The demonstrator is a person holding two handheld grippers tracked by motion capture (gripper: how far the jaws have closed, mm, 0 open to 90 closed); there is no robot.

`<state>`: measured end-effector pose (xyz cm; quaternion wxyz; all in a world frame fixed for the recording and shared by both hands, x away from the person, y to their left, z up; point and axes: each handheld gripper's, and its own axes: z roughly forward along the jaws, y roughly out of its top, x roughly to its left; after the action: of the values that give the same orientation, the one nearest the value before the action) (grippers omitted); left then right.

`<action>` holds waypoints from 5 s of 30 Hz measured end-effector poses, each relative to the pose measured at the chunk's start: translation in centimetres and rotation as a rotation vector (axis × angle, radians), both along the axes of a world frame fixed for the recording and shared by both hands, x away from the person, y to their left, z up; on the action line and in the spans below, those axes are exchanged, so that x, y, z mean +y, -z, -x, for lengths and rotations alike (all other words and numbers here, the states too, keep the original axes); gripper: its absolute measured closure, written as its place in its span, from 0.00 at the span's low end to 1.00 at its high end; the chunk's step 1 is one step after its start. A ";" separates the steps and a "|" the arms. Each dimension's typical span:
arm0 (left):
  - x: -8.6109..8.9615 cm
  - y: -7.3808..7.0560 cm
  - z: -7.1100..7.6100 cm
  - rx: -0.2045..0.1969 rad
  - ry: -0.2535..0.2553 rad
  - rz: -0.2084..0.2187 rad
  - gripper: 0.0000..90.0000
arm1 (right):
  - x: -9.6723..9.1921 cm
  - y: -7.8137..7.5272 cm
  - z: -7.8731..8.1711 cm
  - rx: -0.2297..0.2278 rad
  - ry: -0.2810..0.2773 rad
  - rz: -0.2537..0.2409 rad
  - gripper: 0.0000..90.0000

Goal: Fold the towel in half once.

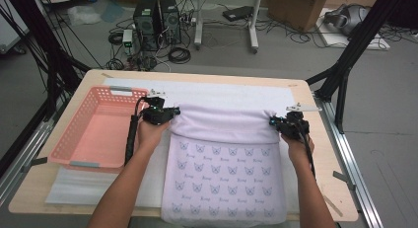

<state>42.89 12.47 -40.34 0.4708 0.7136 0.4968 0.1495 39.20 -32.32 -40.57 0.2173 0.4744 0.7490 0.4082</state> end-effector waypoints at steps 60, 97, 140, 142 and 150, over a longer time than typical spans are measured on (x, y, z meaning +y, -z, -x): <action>-0.7 2.7 4.2 -0.027 0.131 -0.090 0.93 | 1.5 1.1 0.0 0.113 -0.079 0.063 0.98; 1.5 3.2 15.2 -0.145 0.226 -0.030 0.92 | 0.0 1.9 13.6 -0.020 -0.093 -0.007 0.98; 2.7 3.1 25.3 -0.104 0.285 -0.008 0.92 | 0.2 1.5 24.3 -0.004 -0.101 0.008 0.98; 2.7 3.1 25.6 -0.103 0.290 -0.005 0.92 | 0.1 1.6 24.8 0.002 -0.103 0.013 0.98; 2.9 3.2 24.1 -0.096 0.241 0.007 0.59 | -0.2 1.9 24.9 0.006 -0.043 -0.009 0.74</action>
<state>18.84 15.41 -43.53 0.5112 0.7584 0.3850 0.1241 14.35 -32.52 -42.49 0.2043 0.4602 0.7579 0.4148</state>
